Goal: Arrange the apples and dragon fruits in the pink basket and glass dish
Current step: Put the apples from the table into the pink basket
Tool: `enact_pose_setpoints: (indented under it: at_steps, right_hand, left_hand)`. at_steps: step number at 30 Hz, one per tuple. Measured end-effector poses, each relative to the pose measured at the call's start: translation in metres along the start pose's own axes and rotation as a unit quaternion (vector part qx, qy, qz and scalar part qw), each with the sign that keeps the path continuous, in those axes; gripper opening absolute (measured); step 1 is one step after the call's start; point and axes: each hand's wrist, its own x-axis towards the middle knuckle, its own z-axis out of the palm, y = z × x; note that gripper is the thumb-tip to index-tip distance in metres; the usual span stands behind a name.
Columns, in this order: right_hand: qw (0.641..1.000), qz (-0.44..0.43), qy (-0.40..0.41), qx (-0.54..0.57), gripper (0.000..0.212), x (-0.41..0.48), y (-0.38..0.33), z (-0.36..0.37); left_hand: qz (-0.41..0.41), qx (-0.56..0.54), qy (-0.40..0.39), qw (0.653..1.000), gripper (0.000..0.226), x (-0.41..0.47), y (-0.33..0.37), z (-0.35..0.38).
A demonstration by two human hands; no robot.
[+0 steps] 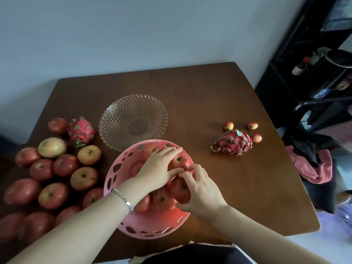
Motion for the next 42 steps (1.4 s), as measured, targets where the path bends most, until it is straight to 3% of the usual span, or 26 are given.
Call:
enact_pose_setpoints:
  at_steps: [3, 7, 10, 13, 22, 27, 31, 32, 34, 36, 37, 38, 40, 42]
  right_hand:
    - [1.0, -0.016, -0.001, -0.014, 0.076, 0.001, 0.0, 0.004]
    - [1.0, -0.001, 0.0, 0.016, 0.074, -0.001, 0.005, 0.006]
    - [1.0, -0.015, 0.017, -0.001, 0.074, -0.003, 0.006, 0.014]
    - [0.998, -0.02, 0.053, -0.012, 0.066, -0.004, 0.005, 0.018]
    - [0.989, -0.05, -0.111, 0.085, 0.081, 0.001, 0.02, -0.02]
    - [0.991, -0.081, -0.085, 0.058, 0.061, 0.018, 0.021, -0.032]
    - [0.991, -0.123, -0.042, 0.014, 0.046, 0.04, 0.009, -0.023]
    - [0.992, -0.117, -0.051, -0.002, 0.051, 0.044, 0.007, -0.019]
    - [0.991, -0.112, -0.051, -0.051, 0.057, 0.048, 0.004, -0.008]
    - [0.988, -0.108, -0.02, -0.105, 0.05, 0.047, 0.001, 0.001]
    - [0.988, -0.104, -0.006, -0.116, 0.046, 0.047, 0.001, 0.002]
    - [0.987, -0.106, 0.004, -0.119, 0.044, 0.047, 0.001, 0.004]
    - [0.986, -0.115, 0.013, -0.121, 0.042, 0.048, 0.001, 0.003]
    - [0.985, -0.121, 0.023, -0.124, 0.041, 0.049, 0.002, 0.003]
  left_hand:
    - [-0.003, -0.001, 0.018, 1.0, 0.06, -0.005, 0.003, 0.003]
    - [-0.064, -0.057, 0.11, 0.99, 0.048, -0.03, 0.015, 0.008]
    - [-0.157, -0.107, 0.021, 0.982, 0.056, -0.05, 0.024, 0.011]
    - [-0.201, -0.165, -0.057, 0.964, 0.065, -0.053, 0.029, 0.016]
    - [-0.177, -0.066, 0.01, 0.982, 0.07, -0.054, 0.032, 0.028]
    - [-0.163, -0.061, 0.034, 0.984, 0.066, -0.056, 0.03, 0.036]
    - [-0.154, -0.106, -0.022, 0.982, 0.054, -0.06, 0.027, 0.021]
    - [-0.156, -0.136, -0.002, 0.978, 0.046, -0.063, 0.024, 0.016]
    - [-0.17, -0.186, 0.14, 0.958, 0.029, -0.071, 0.01, 0.007]
    - [-0.212, -0.155, 0.287, 0.921, 0.025, -0.082, -0.015, 0.0]
    - [-0.237, -0.119, 0.318, 0.91, 0.03, -0.088, -0.029, -0.005]
    - [-0.27, -0.074, 0.31, 0.909, 0.038, -0.094, -0.045, -0.01]
    - [-0.357, 0.001, 0.198, 0.913, 0.053, -0.102, -0.075, -0.016]
    - [-0.414, 0.007, 0.09, 0.906, 0.059, -0.104, -0.094, -0.021]
